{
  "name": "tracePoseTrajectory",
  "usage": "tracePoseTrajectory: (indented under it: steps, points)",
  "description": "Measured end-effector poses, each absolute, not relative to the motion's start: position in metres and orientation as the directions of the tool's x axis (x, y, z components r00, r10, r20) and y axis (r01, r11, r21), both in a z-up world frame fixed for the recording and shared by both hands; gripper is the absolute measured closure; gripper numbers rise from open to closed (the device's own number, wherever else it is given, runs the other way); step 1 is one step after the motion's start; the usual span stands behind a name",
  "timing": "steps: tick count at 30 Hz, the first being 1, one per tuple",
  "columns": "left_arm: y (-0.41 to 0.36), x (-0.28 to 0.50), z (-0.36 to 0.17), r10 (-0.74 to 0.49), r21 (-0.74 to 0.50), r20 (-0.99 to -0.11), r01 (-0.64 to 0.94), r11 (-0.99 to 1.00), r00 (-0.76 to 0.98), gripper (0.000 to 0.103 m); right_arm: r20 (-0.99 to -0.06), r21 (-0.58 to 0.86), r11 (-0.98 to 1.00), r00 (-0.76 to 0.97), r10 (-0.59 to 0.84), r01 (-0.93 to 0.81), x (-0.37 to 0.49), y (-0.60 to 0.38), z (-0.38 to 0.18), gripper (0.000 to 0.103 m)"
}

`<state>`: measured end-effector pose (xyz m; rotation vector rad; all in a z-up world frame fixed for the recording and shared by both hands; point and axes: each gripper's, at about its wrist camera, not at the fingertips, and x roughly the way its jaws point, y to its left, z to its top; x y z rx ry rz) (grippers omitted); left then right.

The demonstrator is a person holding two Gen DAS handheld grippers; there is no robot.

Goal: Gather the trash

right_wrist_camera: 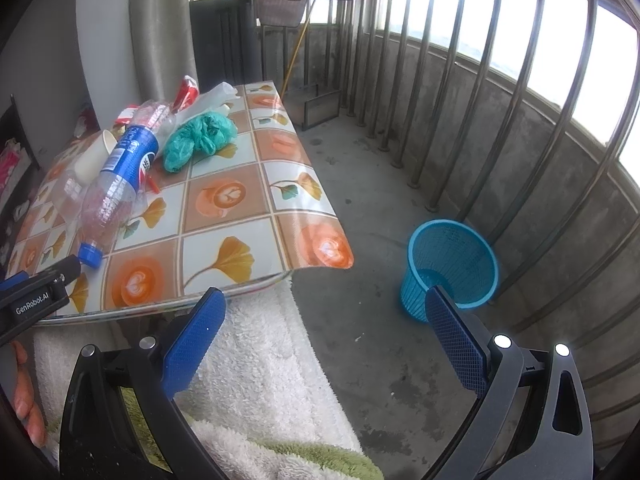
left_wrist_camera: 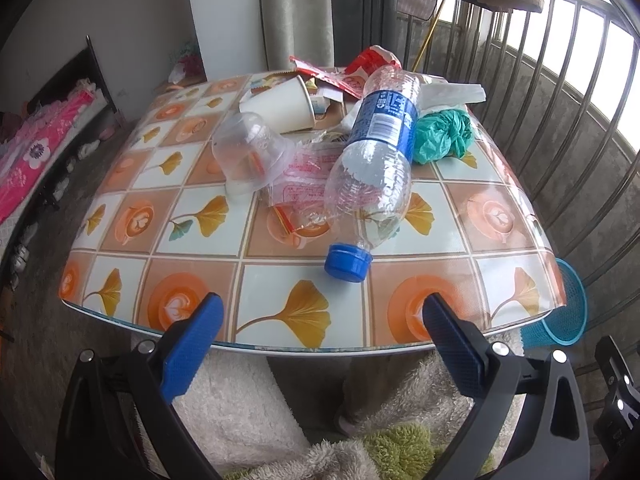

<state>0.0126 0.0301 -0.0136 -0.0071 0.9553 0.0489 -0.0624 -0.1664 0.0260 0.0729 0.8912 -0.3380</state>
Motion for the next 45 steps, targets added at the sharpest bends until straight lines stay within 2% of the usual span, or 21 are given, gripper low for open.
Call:
tracePoseTrajectory:
  steps: [10,17,19,22,28,41,45]
  points:
    - [0.096,0.036,-0.023,0.074,-0.023,-0.835,-0.169,0.985,0.546,0.006,-0.758,-0.126,0.969,0.61,-0.232,0.212,-0.007,-0.129,0.037,0.007]
    - [0.148,0.076,-0.066,0.161,0.073,-0.893,-0.216,0.974,0.42,0.005,-0.868,-0.068,0.991,0.482,-0.117,0.119,0.052,-0.103,-0.005,0.007]
    - [0.158,0.081,-0.07,0.136,0.04,-0.882,-0.215,0.976,0.451,0.004,-0.893,-0.042,0.994,0.441,-0.083,0.102,0.064,-0.099,-0.019,0.007]
    - [0.166,0.091,-0.07,0.158,0.065,-0.872,-0.211,0.975,0.464,0.004,-0.918,-0.011,0.997,0.395,-0.042,0.081,0.078,-0.098,-0.035,0.007]
    - [0.18,0.098,-0.072,0.075,0.016,-0.886,-0.132,0.991,0.457,0.004,-0.925,-0.028,0.997,0.376,-0.053,0.072,0.088,-0.103,-0.047,0.007]
    - [0.183,0.102,-0.069,0.036,0.009,-0.892,-0.062,0.998,0.451,0.004,-0.921,-0.019,1.0,0.39,-0.014,-0.008,0.092,-0.105,-0.044,0.007]
    - [0.195,0.098,-0.041,-0.102,-0.151,-0.819,-0.039,0.988,0.564,0.004,-0.918,0.067,0.998,0.391,0.06,0.003,0.09,-0.122,-0.039,0.007]
